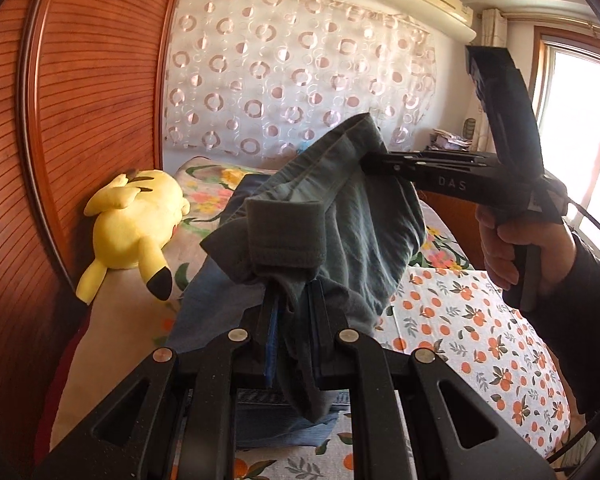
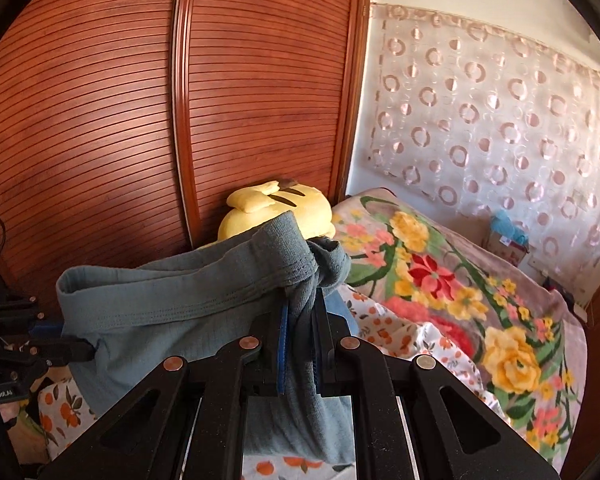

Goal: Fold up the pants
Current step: 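Lift the folded grey-blue shorts with both tools and carry them toward the jeans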

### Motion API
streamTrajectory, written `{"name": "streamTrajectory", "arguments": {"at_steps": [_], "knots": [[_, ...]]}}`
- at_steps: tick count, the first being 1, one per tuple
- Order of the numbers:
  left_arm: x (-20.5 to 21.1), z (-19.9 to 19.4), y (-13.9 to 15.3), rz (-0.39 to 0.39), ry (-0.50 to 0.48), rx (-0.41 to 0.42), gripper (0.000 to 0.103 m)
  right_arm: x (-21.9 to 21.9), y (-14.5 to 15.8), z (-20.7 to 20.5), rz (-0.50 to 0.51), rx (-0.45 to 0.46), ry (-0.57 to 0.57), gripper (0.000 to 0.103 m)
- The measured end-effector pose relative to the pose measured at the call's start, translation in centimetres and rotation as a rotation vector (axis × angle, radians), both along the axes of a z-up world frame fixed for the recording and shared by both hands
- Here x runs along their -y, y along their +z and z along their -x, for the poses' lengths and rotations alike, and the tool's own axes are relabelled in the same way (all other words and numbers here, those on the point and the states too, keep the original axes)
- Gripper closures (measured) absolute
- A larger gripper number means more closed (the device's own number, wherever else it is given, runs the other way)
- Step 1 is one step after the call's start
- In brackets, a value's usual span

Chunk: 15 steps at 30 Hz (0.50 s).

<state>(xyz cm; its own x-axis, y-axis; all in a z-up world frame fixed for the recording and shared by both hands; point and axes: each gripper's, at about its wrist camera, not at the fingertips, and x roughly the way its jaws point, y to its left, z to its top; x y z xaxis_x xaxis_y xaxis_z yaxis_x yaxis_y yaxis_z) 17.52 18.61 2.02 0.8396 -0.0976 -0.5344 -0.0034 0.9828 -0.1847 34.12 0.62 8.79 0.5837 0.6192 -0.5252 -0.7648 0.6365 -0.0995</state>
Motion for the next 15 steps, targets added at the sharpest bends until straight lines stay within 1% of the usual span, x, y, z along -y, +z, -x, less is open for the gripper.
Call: {"name": "streamTrajectory", "arguments": {"at_steps": [7, 15], "knots": [[-2.0, -0.7, -1.4, 0.03, 0.026, -0.025, 0.089, -3.0, -1.2, -2.2, 0.026, -0.009, 0.029, 0.094], [-3.3, -0.7, -2.4, 0.058, 0.034, -0.044, 0.089, -5.1, -2.0, -3.1, 0.028, -0.008, 0.062, 0.094]]}}
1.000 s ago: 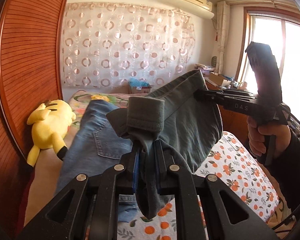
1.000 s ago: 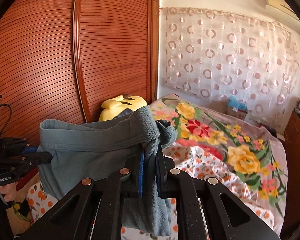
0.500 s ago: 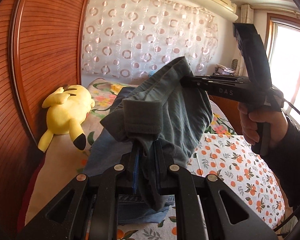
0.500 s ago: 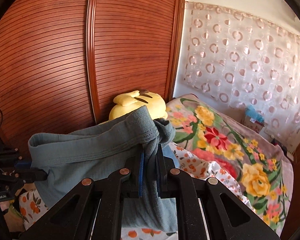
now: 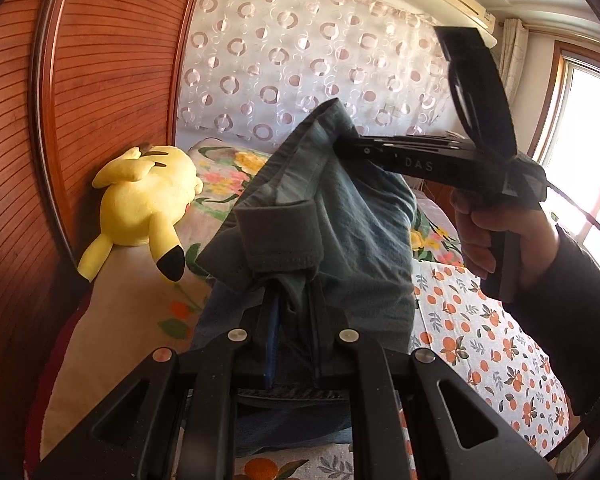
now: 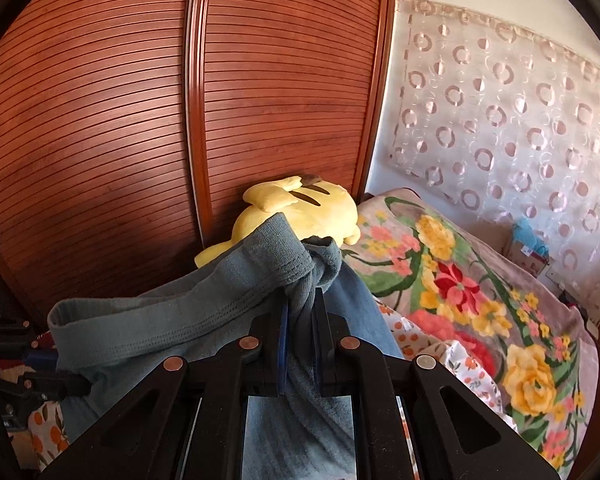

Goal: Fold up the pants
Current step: 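Lift the folded grey-blue shorts with both tools and carry them toward the jeans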

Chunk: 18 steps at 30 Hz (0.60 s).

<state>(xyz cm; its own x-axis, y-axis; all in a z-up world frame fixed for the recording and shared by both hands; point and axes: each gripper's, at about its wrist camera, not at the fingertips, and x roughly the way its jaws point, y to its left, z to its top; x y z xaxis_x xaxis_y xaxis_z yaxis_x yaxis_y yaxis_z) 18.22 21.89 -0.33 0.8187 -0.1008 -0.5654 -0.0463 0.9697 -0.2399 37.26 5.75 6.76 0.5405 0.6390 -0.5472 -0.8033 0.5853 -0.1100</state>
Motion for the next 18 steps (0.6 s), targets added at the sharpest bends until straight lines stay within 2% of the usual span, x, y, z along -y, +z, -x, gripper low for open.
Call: {"name": "streamTrajectory", "arguments": {"at_steps": [7, 13, 16, 18], "knots": [[-0.4, 0.0, -0.7, 0.007, 0.008, -0.025, 0.089, -1.8, -1.7, -1.4, 0.027, -0.023, 0.007, 0.093], [-0.8, 0.4, -0.8, 0.018, 0.015, -0.042, 0.089, -2.5, -1.8, -1.8, 0.025, -0.032, 0.007, 0.093], [-0.9, 1.3, -0.2, 0.038, 0.014, -0.039, 0.089, -1.8, -1.3, -1.6, 0.01, -0.051, 0.005, 0.085], [-0.9, 2.0, 0.7, 0.021, 0.022, -0.021, 0.087, -1.0, -0.7, -1.2, -0.007, -0.048, 0.0, 0.08]]}}
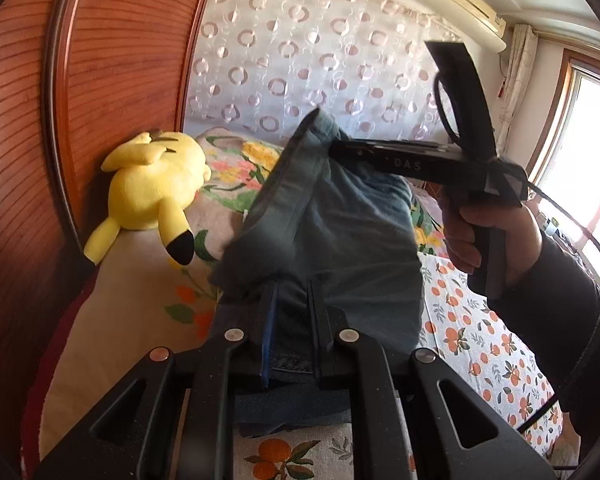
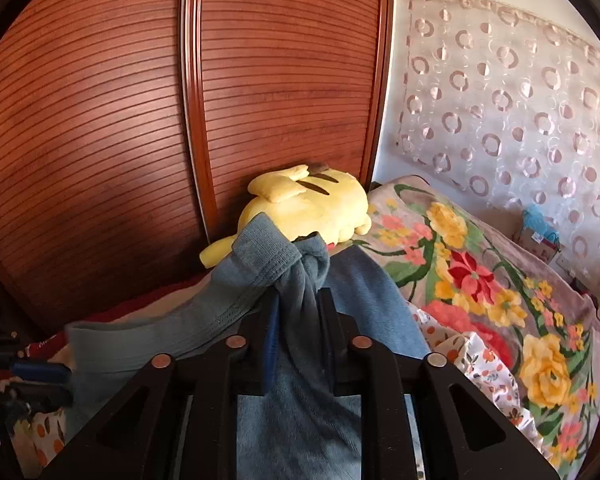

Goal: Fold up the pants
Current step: 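Lift the folded grey-blue shorts with both tools and carry them toward the jeans, then lower the folded shorts onto the jeans stack with both tools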

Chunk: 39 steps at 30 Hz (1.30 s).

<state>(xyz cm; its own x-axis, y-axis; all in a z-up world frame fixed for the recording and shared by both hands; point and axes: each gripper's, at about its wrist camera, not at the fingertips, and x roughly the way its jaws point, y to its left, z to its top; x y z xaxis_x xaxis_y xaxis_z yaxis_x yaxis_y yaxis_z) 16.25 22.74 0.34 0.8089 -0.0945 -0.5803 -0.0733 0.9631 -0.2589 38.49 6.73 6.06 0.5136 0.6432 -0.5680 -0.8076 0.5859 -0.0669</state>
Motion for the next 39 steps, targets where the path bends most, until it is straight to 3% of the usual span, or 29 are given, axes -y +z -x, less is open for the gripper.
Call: {"name": "streamTrajectory", "arguments": {"at_steps": [4, 12, 21, 23, 25, 31, 39], "knots": [[0.4, 0.3, 1.2, -0.051, 0.003, 0.018, 0.075, 2.0, 0.9, 0.9, -0.031, 0.02, -0.035, 0.078], [0.8, -2.3, 0.7, -0.061, -0.031, 0.011, 0.038, 5.3, -0.8, 3.1, -0.058, -0.031, -0.071, 0.078], [1.2, -3.9, -2.2, -0.067, -0.038, -0.08, 0.037, 4.6, -2.1, 0.0, -0.029, -0.073, -0.114, 0.078], [0.9, -3.8, -2.7, -0.055, -0.032, -0.091, 0.036, 4.6, -2.1, -0.6, -0.038, -0.087, -0.117, 0.072], [1.0, -3.5, -3.0, -0.05, -0.028, -0.09, 0.036, 5.0, -1.8, -0.6, -0.066, -0.091, -0.116, 0.066], [1.7, -2.8, -2.0, -0.044, -0.037, -0.048, 0.036, 7.4, -2.1, 0.7, -0.083, -0.088, -0.156, 0.062], [3.5, -3.0, -2.1, -0.076, -0.07, -0.051, 0.03, 7.0, -2.4, -0.4, -0.102, -0.184, -0.152, 0.062]]}}
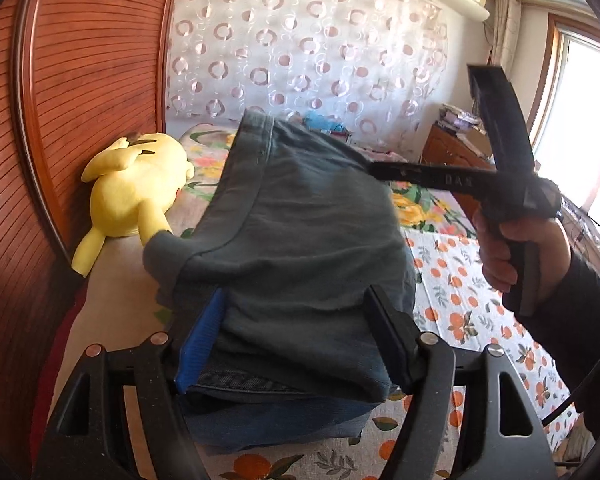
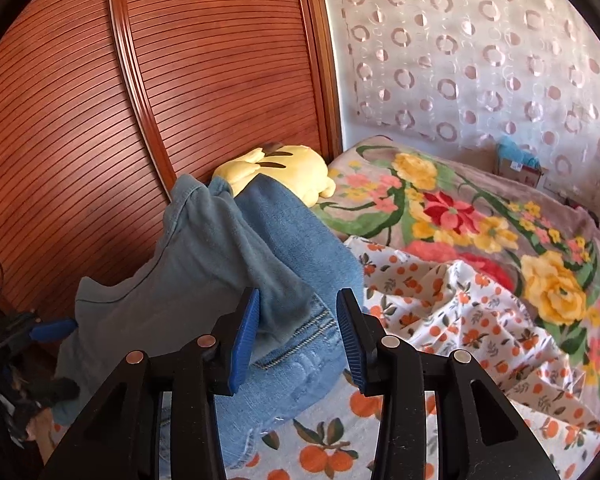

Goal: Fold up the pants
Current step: 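Lower the folded shorts onto the jeans stack with both tools, then open both tools and withdraw them from the stacked shorts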

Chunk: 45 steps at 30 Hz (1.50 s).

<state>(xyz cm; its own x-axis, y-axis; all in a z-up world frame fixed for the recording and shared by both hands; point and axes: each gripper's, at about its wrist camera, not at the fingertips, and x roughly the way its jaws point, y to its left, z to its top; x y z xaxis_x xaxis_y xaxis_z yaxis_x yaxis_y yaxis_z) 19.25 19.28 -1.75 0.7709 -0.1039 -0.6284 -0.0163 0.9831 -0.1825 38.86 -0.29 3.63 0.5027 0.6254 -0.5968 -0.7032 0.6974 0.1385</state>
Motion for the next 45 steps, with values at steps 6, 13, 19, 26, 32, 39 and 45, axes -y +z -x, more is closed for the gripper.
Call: {"name": "streamTrajectory", "arguments": {"at_steps": [6, 13, 19, 26, 32, 39, 45], "knots": [[0.1, 0.1, -1.0, -0.01, 0.003, -0.026, 0.03, 0.4, 0.0, -2.3, -0.066, -0.068, 0.026, 0.093], [0.3, 0.0, -1.7, -0.013, 0.001, -0.028, 0.03, 0.6, 0.9, -3.8, -0.08, -0.034, -0.039, 0.095], [0.3, 0.1, -1.9, -0.003, -0.005, -0.024, 0.03, -0.2, 0.1, -3.2, -0.044, -0.019, -0.062, 0.099], [-0.2, 0.4, -0.4, 0.006, -0.002, 0.007, 0.028, -0.6, 1.4, -0.5, -0.018, 0.06, -0.051, 0.099], [-0.9, 0.6, 1.2, -0.022, 0.033, 0.038, 0.024, 0.8, 1.7, 1.9, -0.011, 0.093, -0.079, 0.095], [-0.1, 0.3, 2.4, -0.067, 0.032, 0.053, 0.024, 2.9, 2.0, 4.9, -0.025, 0.092, -0.093, 0.094], [1.5, -0.6, 2.5, -0.09, 0.005, 0.06, 0.024, 5.0, 2.0, 7.8, -0.034, 0.088, -0.116, 0.09]]}}
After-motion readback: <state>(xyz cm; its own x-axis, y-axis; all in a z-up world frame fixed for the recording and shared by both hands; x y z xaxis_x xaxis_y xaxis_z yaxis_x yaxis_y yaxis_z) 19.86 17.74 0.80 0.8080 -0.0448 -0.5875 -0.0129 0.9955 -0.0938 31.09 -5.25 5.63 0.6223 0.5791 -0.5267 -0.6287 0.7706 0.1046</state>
